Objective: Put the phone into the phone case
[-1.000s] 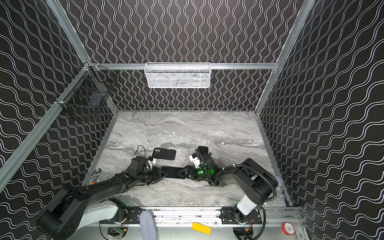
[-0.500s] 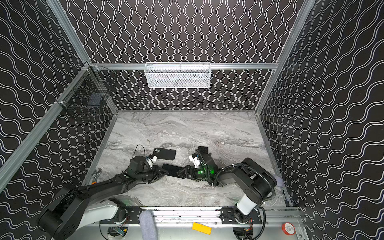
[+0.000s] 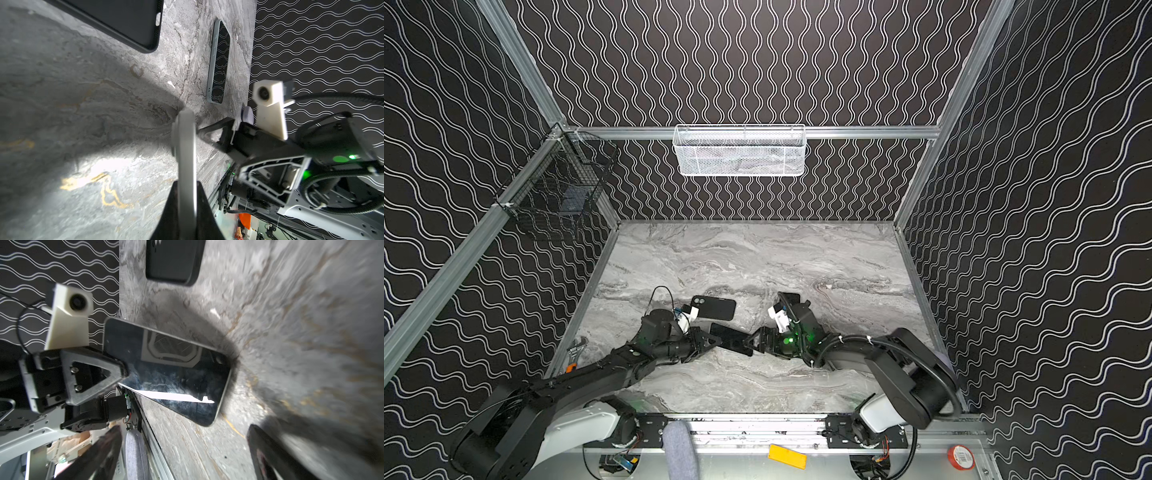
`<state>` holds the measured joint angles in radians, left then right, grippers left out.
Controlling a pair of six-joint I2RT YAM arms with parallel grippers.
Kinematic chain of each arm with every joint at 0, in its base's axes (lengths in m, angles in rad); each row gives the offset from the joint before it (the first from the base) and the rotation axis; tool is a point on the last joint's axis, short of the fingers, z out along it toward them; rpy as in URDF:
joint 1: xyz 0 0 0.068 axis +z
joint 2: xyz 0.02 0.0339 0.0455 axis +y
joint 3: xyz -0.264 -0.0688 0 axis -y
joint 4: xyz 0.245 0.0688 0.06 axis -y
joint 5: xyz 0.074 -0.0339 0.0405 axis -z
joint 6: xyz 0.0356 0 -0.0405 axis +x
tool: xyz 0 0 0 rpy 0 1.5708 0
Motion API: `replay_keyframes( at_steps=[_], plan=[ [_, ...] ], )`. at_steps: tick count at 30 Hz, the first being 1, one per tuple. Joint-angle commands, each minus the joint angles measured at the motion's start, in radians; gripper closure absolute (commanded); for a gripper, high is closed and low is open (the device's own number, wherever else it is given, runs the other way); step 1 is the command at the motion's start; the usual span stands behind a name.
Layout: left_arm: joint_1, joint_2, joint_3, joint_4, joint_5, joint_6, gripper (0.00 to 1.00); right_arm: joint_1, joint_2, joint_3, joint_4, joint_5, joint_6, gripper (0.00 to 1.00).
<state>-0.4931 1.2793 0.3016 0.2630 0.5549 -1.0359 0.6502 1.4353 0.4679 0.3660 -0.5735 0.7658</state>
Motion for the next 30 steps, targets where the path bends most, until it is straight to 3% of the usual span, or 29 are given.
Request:
replay_keyframes(
  at_steps=[1, 11, 16, 19, 25, 30],
  plan=[
    [0.000, -0.032, 0.034, -0.030, -0.005, 0.043, 0.96, -0.028, -0.092, 0.038, -0.184, 0.051, -0.091, 0.03],
    [0.005, -0.084, 0.239, -0.159, -0.010, 0.143, 1.00, -0.121, -0.352, 0.186, -0.412, 0.097, -0.199, 0.02],
    [0.020, -0.060, 0.381, -0.193, 0.000, 0.200, 1.00, -0.203, -0.513, 0.230, -0.484, 0.171, -0.231, 0.01],
    [0.026, -0.037, 0.445, -0.161, 0.031, 0.195, 1.00, -0.273, -0.576, 0.261, -0.513, 0.155, -0.249, 0.00],
    [0.036, 0.038, 0.563, -0.043, 0.175, 0.119, 1.00, -0.427, -0.599, 0.278, -0.450, -0.163, -0.227, 0.01],
    [0.036, 0.070, 0.613, 0.035, 0.255, 0.047, 1.00, -0.508, -0.594, 0.211, -0.152, -0.426, -0.031, 0.03]
  ],
)
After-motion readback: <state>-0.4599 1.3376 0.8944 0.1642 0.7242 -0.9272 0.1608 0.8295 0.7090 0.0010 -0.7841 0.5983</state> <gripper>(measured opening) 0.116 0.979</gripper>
